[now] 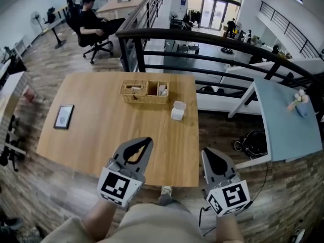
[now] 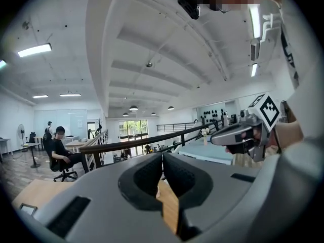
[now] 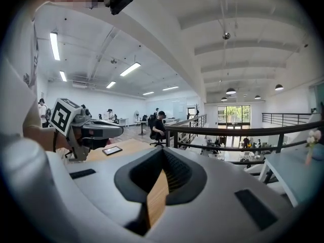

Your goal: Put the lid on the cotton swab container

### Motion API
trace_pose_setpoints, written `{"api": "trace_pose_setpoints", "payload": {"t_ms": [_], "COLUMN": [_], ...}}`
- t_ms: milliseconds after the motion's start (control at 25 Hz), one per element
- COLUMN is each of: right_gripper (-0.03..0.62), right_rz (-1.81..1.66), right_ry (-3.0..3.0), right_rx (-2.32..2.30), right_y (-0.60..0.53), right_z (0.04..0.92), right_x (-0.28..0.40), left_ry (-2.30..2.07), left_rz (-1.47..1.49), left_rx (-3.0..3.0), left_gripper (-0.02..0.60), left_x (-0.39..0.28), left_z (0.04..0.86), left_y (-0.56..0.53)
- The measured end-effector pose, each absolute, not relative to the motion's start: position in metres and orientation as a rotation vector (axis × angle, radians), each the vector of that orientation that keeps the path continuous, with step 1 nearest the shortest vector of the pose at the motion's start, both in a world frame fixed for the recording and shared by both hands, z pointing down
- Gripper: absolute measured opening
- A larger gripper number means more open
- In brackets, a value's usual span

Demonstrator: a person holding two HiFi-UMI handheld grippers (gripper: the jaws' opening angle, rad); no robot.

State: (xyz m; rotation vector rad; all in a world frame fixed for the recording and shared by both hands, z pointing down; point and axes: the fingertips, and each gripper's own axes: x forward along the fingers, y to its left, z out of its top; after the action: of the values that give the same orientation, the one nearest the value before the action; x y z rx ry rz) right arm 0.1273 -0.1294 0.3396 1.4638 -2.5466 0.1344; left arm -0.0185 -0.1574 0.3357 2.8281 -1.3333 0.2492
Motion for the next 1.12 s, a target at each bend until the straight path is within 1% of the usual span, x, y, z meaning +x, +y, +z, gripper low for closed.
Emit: {"api": "trace_pose_setpoints", "payload": {"t_ms": [560, 840, 1120], "right_gripper": [0.025, 0.025, 0.025], "right_rz": [0.139, 0.173, 0.217], "right_ry": [-2.601, -2.561, -2.529], "right_rx": [1.43, 1.454, 1.497], "right_y": [-0.189, -0.204, -0.228], "right_z": [0.342, 0.345, 0.347], "right_x": [0.159, 0.159, 0.147], "left_ry": [-1.402, -1.378, -1.338], "left_rz": [0.325, 0.316, 0.31], "left_rx": [2.804, 2.825, 2.838], "left_gripper": [0.026, 0.026, 0.026], "left_x": [0.008, 0.007, -0.01], "left_z": [0.341, 0.337, 0.338], "left_y": [-0.207, -0.225, -0.25]}}
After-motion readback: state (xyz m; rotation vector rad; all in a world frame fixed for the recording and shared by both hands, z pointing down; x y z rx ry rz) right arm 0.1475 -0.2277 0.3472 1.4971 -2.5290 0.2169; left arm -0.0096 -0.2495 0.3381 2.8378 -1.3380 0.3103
